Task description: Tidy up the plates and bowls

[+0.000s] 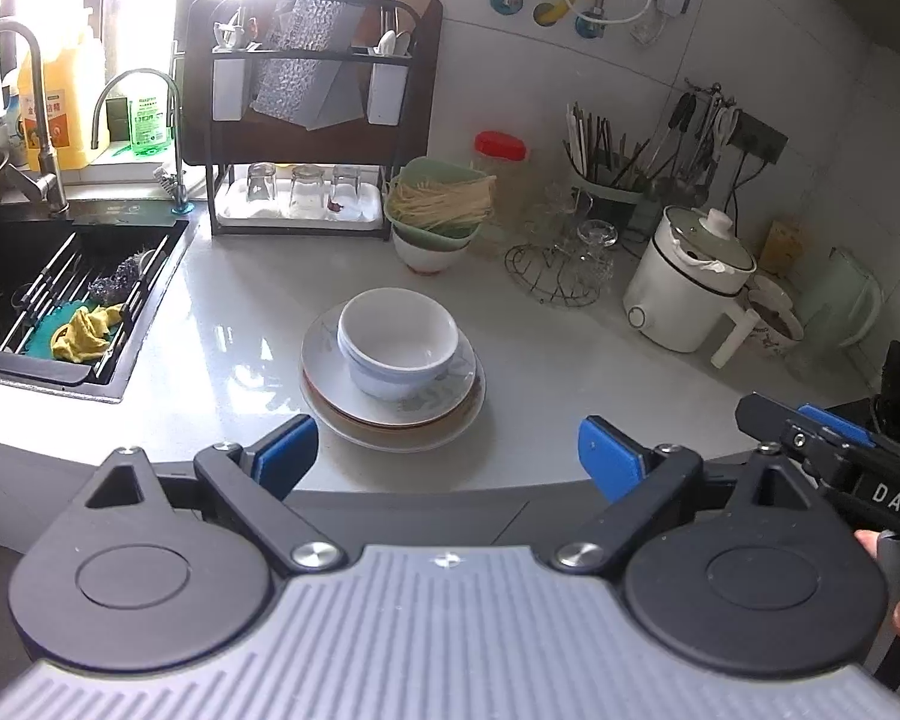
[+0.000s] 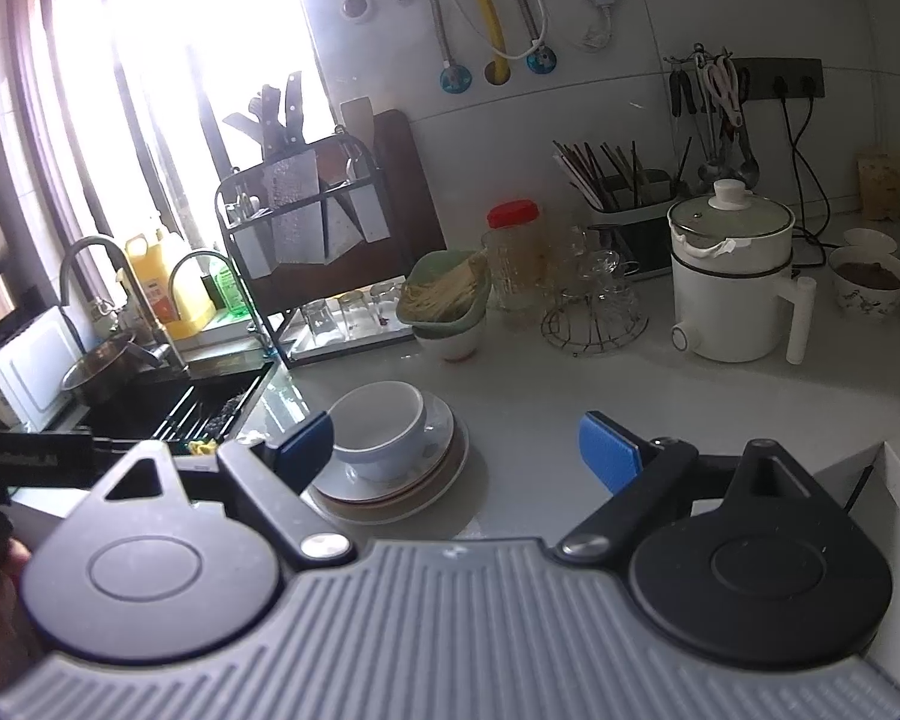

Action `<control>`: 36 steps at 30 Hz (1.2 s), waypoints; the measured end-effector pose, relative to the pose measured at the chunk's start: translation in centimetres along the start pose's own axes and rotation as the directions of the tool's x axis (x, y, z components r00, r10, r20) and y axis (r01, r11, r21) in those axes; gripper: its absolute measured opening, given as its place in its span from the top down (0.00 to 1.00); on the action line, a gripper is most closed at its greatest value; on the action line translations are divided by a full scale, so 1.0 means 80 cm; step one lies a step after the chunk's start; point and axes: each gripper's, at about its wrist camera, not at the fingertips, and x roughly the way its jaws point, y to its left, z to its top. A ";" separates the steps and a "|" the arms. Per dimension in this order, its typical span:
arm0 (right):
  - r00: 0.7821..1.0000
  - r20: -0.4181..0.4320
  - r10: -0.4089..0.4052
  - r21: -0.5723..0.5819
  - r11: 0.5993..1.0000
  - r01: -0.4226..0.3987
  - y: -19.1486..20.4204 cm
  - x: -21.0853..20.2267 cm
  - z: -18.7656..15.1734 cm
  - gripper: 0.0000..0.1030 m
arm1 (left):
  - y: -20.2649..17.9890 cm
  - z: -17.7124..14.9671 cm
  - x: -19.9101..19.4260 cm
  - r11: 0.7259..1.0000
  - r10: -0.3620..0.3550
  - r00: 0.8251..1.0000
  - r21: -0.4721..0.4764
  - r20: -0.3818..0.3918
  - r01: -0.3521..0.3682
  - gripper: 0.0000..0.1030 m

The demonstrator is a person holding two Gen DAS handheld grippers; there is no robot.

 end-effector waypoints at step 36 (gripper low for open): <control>1.000 0.010 -0.005 -0.005 1.000 0.005 0.013 -0.004 0.001 0.12 | -0.003 0.006 -0.001 0.998 0.046 0.999 0.033 -0.018 -0.045 0.03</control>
